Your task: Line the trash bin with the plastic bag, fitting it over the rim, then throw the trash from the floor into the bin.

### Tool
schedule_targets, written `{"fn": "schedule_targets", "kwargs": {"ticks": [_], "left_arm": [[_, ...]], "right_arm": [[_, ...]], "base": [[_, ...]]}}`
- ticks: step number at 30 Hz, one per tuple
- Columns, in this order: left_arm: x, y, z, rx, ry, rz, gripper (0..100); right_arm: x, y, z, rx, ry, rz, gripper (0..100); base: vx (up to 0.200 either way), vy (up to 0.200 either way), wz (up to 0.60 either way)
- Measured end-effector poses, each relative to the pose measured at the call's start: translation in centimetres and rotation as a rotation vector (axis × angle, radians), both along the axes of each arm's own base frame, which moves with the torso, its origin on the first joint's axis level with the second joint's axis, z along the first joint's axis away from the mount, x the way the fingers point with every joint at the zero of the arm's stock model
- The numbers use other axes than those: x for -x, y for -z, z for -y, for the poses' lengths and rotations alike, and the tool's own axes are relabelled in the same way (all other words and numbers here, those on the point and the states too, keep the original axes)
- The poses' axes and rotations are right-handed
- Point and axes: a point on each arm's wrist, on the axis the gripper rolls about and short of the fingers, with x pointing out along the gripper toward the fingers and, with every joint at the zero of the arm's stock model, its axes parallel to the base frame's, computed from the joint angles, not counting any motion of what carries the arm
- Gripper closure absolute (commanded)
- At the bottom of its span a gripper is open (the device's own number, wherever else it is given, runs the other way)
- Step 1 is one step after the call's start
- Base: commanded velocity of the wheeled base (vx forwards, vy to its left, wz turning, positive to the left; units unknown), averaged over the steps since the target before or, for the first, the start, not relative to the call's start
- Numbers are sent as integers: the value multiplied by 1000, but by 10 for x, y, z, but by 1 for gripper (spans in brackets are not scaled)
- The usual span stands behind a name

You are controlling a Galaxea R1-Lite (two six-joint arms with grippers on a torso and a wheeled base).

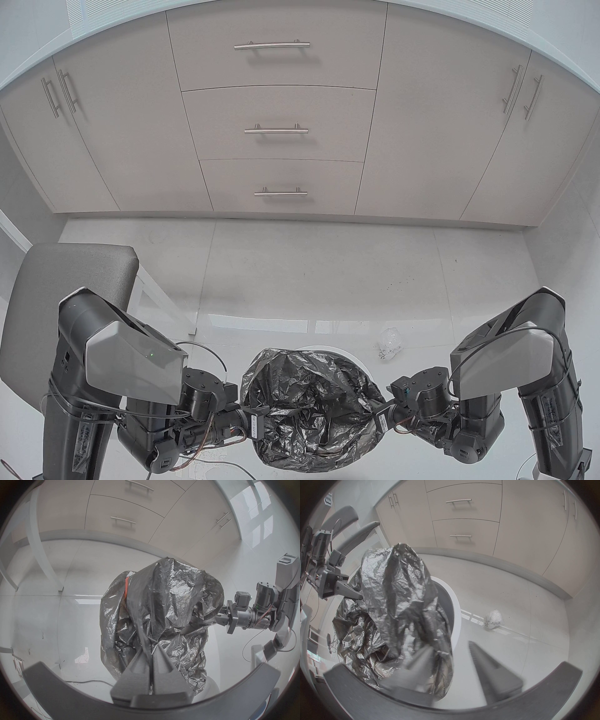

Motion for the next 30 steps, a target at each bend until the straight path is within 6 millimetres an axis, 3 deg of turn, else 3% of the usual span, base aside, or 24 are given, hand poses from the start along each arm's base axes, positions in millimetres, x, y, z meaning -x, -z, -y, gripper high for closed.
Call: {"fn": "schedule_targets", "kwargs": {"ticks": [17, 23, 30], "left_arm": [[0, 0, 0, 3, -2, -1, 100], [0, 0, 0, 3, -3, -1, 100], [0, 0, 0, 2, -2, -2, 100]], "right_arm": [[-1, -19, -5, -51, 26, 51, 0], [-11, -25, -7, -76, 38, 94, 0], [-28, -23, 8, -82, 111, 106, 0]], "base": [[0, 0, 0], [0, 0, 0], [0, 0, 0]]}}
